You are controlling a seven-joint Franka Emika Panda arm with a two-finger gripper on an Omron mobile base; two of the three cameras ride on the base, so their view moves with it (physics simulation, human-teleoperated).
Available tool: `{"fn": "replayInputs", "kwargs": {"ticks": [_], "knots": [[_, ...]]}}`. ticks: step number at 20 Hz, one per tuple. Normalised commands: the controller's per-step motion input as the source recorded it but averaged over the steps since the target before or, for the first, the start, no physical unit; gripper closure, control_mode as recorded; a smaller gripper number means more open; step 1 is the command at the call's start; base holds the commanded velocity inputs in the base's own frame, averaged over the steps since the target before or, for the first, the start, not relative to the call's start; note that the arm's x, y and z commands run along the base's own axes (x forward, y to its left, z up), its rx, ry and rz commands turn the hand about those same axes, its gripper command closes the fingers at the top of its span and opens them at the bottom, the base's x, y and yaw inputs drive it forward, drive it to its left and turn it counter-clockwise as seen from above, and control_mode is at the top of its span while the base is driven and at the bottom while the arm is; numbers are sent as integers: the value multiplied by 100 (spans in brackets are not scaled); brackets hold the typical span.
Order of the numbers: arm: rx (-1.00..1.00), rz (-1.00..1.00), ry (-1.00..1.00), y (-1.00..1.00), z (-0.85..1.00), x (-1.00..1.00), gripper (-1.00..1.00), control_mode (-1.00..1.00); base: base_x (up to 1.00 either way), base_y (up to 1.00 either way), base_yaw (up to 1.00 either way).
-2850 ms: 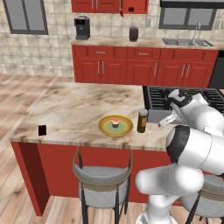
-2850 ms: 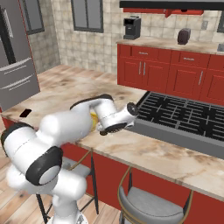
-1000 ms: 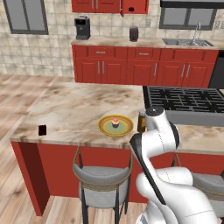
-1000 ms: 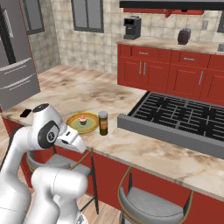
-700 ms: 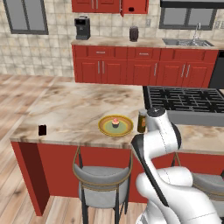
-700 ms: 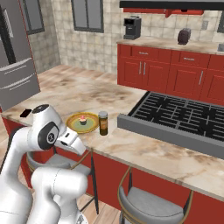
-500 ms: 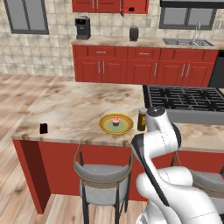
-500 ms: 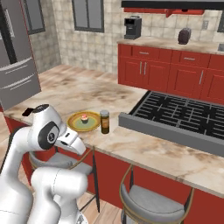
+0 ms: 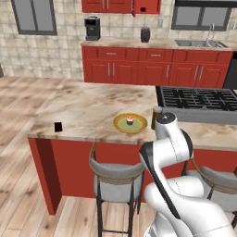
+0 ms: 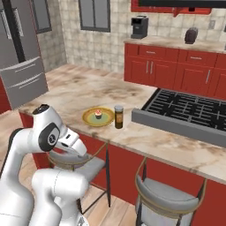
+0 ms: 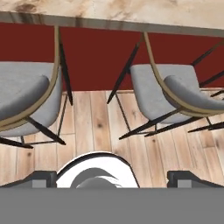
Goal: Take the cinnamon bottle from the cabinet and place it on the dining table, next to the plate with the cupcake. Then take the chocolate from the dining counter and place it on the cupcake plate.
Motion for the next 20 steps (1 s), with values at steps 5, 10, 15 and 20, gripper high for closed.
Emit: {"fn": "replayInputs", "kwargs": {"ticks": [5,10,15,20], "knots": [[0,0,0,0,0,0,-100,100,6,83,-8],[0,0,0,0,0,0,-100,100,12,84,-11],[0,0,0,0,0,0,-100,100,8,83,-12],[0,0,0,0,0,0,-100,100,10,80,-14]]}}
